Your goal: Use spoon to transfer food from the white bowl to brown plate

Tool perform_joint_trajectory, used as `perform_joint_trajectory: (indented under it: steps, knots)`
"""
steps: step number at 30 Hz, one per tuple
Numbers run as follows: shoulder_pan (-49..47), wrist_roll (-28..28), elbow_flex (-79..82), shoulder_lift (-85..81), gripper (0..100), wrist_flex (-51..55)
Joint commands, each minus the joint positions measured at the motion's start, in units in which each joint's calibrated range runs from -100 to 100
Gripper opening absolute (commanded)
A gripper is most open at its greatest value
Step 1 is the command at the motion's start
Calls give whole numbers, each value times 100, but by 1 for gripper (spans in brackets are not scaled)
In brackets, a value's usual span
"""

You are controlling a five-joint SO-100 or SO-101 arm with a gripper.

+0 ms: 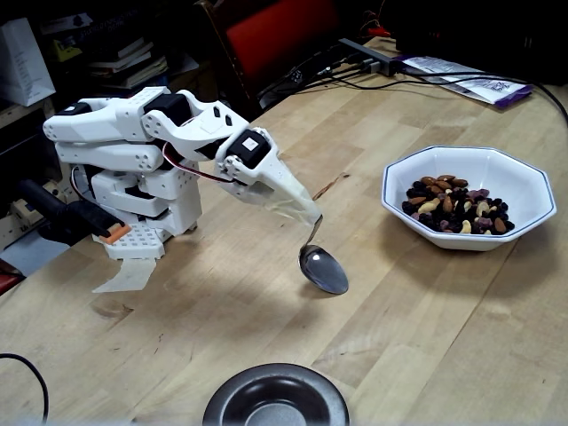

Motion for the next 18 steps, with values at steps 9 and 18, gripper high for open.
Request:
perform_joint_trajectory:
  steps: [9, 18]
  knots:
    - [18, 20, 32, -18, 4, 154]
    - [-4, 20, 32, -18, 4, 154]
